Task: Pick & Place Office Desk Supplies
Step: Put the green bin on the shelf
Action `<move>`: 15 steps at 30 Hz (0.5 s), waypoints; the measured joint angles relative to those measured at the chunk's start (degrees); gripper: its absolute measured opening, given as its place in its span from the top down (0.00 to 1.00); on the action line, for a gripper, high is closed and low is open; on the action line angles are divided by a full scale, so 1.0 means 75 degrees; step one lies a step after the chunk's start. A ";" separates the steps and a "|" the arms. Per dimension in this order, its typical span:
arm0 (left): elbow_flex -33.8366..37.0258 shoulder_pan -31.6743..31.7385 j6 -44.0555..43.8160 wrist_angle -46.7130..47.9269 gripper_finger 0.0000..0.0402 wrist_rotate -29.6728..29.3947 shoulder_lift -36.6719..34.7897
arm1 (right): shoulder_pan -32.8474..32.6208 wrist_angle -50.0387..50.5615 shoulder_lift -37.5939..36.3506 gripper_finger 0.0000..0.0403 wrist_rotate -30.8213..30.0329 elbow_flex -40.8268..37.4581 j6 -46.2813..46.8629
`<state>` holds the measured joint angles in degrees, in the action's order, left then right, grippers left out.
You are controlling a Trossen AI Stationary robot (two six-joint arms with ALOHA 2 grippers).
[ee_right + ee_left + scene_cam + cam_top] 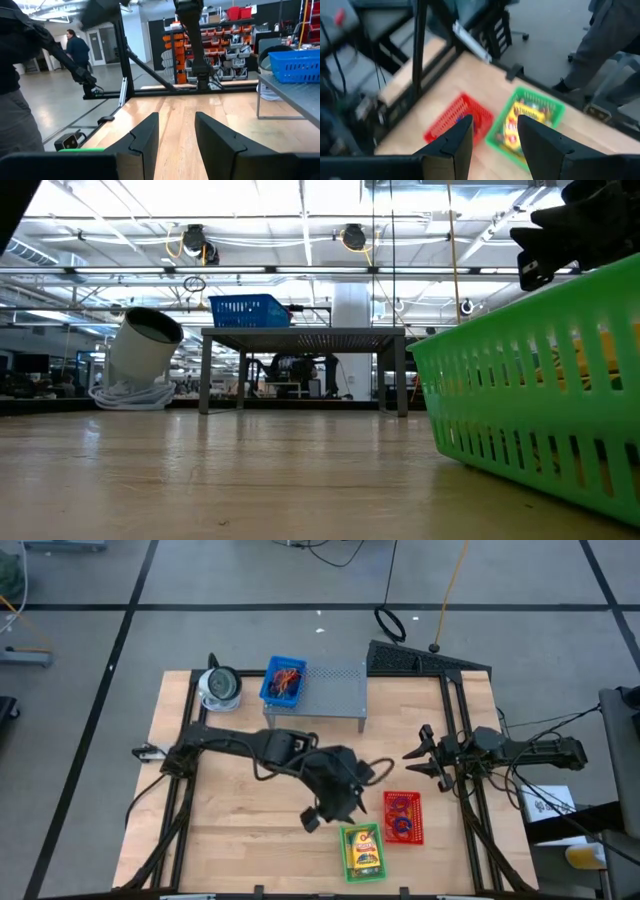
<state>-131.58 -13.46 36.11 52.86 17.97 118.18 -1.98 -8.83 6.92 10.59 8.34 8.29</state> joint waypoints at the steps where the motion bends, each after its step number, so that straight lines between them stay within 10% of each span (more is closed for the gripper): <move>1: -0.0447 -0.0050 0.0096 0.0128 0.60 0.0024 0.0250 | 0.0000 0.0025 0.0013 0.71 0.0005 0.0000 0.0000; 15: -0.0424 -0.0888 0.0196 -0.0340 0.60 0.0463 0.1090 | 0.0000 0.0069 0.0204 0.71 0.0004 -0.0003 0.0000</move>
<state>-134.76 -20.12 37.58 50.31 21.44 126.36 -1.98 -8.32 8.45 10.62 8.31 8.29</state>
